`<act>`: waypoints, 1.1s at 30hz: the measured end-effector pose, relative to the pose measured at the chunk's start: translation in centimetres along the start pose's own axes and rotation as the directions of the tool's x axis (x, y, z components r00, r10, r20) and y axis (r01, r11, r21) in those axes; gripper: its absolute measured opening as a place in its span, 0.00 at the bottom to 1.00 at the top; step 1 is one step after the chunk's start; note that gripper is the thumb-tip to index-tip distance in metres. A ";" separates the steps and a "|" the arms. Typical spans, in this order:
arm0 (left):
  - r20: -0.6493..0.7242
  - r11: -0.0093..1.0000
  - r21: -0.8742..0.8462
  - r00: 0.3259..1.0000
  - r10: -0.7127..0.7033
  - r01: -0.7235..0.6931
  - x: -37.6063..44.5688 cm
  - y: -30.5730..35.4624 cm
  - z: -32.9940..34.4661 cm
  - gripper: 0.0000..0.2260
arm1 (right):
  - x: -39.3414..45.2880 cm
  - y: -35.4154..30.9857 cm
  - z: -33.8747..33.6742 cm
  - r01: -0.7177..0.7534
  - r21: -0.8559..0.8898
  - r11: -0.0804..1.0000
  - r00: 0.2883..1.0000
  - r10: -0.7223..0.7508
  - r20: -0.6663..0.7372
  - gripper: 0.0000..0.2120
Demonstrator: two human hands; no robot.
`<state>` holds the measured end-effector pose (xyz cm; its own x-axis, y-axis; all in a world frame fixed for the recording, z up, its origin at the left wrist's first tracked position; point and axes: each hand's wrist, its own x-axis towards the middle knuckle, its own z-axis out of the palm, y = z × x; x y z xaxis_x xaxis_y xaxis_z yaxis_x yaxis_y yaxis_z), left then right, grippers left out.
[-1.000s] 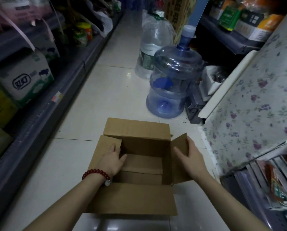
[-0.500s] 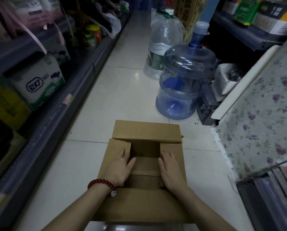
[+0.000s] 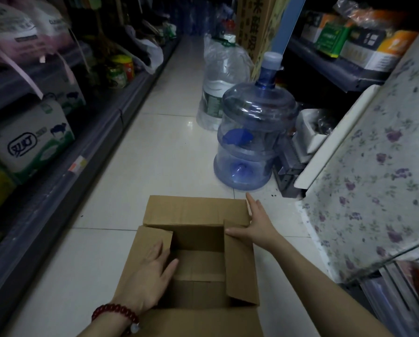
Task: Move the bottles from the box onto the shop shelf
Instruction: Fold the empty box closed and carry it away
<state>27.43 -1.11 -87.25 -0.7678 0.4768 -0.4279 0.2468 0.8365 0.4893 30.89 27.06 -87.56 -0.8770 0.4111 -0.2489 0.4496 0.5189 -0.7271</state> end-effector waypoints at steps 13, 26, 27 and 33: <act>0.010 0.999 -0.022 0.999 -0.034 0.034 0.0 0.0 0.3 0.29 | -1.6 -0.3 3.4 0.167 -0.190 0.967 0.929 -0.219 -0.297 0.64; -0.497 0.963 -0.027 0.839 0.220 -0.268 -3.0 0.4 -1.5 0.17 | -6.8 0.9 3.7 0.237 -0.437 0.868 0.852 -0.402 -0.336 0.40; -0.581 0.957 0.014 0.776 0.245 -0.291 -3.2 0.6 -1.9 0.17 | -7.1 0.9 3.7 0.251 -0.425 0.870 0.848 -0.410 -0.337 0.37; -0.328 0.954 0.241 0.911 0.251 -0.176 -2.0 -0.1 -4.1 0.24 | -9.4 2.1 3.8 0.229 -0.388 0.892 0.914 -0.334 -0.228 0.32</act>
<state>26.55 -3.29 -83.34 -0.8312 0.5556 -0.0179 0.5132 0.7794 0.3594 39.41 21.43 -89.22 -0.9134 0.3736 0.1617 0.2662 0.8485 -0.4574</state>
